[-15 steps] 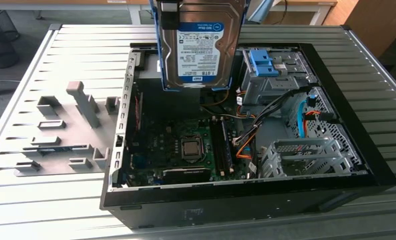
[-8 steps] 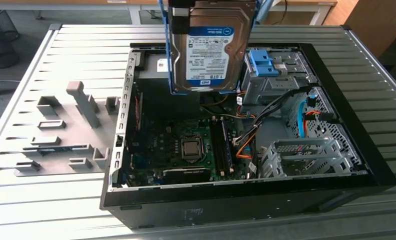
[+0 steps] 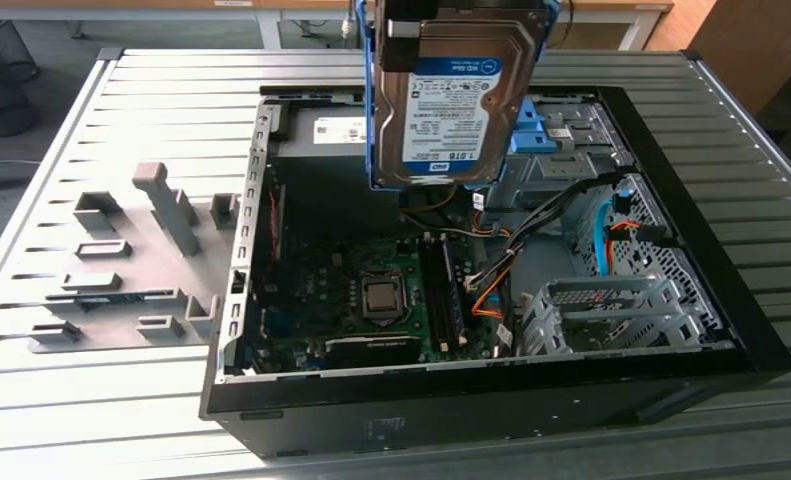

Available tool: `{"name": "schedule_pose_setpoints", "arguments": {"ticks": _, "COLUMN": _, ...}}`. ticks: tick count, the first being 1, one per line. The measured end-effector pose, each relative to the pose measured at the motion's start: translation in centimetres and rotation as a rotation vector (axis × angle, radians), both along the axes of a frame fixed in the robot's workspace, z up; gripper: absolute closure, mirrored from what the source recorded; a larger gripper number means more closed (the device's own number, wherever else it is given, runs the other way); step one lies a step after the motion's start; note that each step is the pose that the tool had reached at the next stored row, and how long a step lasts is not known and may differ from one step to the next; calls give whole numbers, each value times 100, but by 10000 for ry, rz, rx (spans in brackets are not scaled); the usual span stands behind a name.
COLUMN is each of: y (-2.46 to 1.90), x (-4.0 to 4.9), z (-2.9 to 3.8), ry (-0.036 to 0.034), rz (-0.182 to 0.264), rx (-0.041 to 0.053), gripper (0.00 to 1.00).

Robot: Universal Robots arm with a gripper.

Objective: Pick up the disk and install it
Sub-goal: 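Insert the disk into the insertion slot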

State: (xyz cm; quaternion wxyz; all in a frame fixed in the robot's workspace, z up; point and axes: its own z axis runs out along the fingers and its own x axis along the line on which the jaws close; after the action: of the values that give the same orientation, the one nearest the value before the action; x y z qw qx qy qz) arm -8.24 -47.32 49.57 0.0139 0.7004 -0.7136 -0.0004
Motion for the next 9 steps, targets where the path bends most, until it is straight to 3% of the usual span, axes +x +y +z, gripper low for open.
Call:
{"name": "schedule_pose_setpoints", "arguments": {"ticks": 3, "y": -53, "x": 1, "z": -9, "ry": 0, "rz": -1, "rx": 0, "gripper": 64}}
{"name": "schedule_pose_setpoints", "arguments": {"ticks": 9, "y": -232, "x": 5, "z": -26, "ry": -1, "rz": 0, "rx": 1, "gripper": 64}}
